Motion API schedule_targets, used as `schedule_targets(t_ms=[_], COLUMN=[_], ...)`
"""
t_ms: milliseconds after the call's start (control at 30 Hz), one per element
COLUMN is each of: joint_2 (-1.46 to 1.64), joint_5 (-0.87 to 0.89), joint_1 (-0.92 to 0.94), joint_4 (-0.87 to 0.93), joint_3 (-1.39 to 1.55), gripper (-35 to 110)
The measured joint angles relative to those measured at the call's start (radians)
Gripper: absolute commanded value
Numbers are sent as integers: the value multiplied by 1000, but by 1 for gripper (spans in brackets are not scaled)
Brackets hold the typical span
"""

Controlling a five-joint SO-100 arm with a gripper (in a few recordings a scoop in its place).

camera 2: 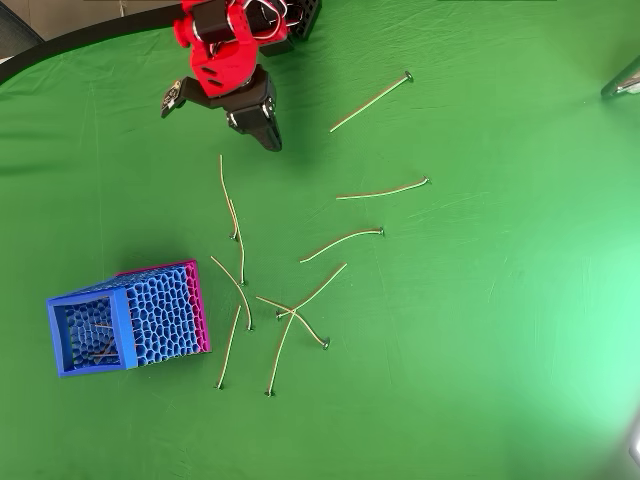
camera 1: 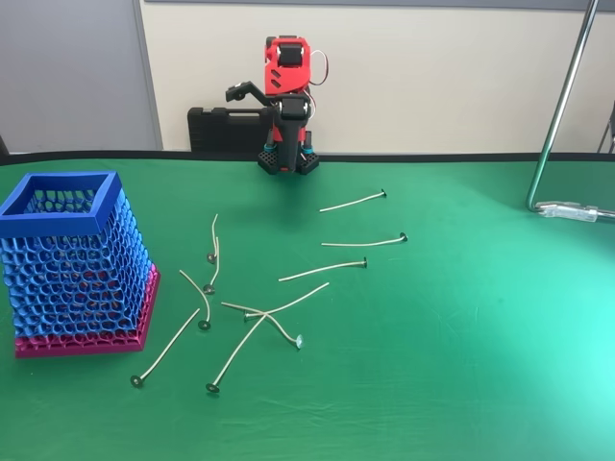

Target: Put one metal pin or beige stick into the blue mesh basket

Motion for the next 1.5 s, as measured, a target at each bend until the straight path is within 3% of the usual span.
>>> schedule_targets(t_ms=[333,667,1000,1500], joint_2=[-393,-647,-715,-830], joint_5=[-35,-75,-81,-97], joint_1=[120,222,275,393], joint_4=[8,-150,-380,-534], joint_3=[-264,-342,-301,-276], gripper=[0,0,0,0])
